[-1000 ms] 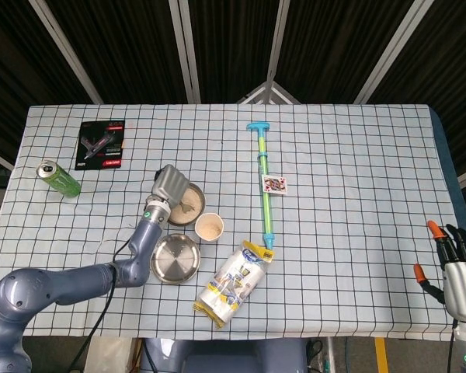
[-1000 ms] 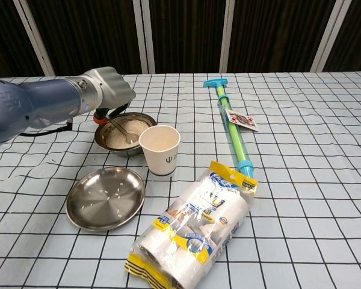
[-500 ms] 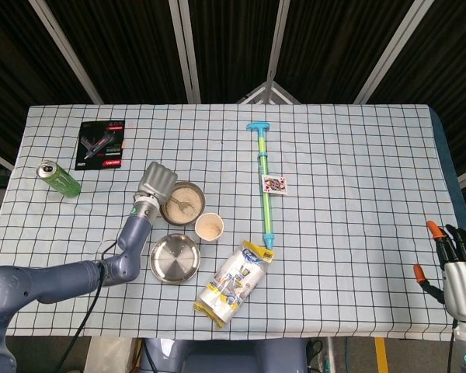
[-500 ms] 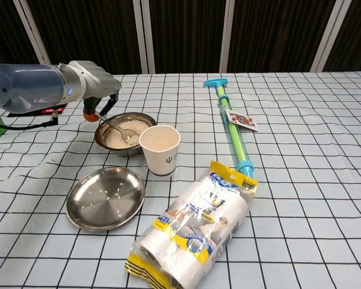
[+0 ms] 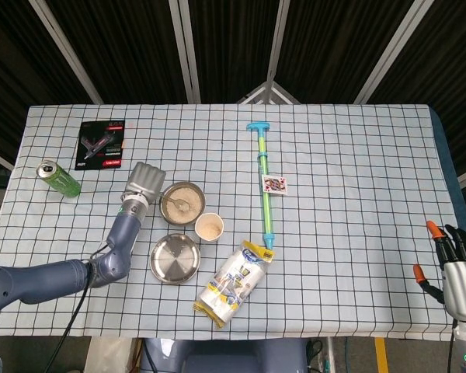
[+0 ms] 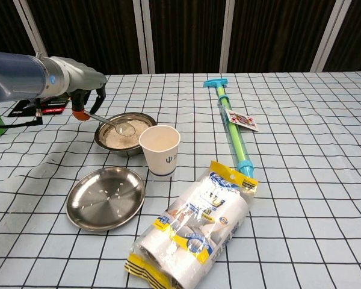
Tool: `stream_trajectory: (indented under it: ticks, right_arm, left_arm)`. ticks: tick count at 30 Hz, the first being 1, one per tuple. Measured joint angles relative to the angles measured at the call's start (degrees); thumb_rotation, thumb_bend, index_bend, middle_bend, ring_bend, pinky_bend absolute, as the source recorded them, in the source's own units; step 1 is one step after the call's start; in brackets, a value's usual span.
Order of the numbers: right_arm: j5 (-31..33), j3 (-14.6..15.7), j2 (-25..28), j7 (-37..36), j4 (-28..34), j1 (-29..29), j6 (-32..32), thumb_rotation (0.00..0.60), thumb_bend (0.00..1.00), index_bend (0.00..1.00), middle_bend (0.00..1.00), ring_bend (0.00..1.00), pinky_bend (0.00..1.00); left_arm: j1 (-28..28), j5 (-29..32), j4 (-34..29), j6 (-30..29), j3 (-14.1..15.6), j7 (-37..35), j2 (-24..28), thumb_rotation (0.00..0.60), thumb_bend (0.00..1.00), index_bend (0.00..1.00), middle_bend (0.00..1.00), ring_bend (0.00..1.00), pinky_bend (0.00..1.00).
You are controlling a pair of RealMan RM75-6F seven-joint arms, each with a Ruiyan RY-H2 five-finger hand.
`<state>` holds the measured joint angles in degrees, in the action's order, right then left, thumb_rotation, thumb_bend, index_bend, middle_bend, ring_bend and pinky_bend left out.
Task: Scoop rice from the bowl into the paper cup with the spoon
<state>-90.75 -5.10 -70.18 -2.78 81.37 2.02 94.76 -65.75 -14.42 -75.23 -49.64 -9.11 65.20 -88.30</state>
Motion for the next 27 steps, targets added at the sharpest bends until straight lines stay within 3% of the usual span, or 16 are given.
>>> stream_trajectory:
  ticks: [27]
  right_arm:
    - [0.2,0.1,0.3,0.3,0.4,0.0,-0.4,0.6,0.38,0.07,0.22,0.13,0.14]
  left_arm:
    - [-0.8,0.1,-7.9,-1.4,1.0,-4.9,6.7,0.6,0.63,0.54,1.0,1.0,1.0]
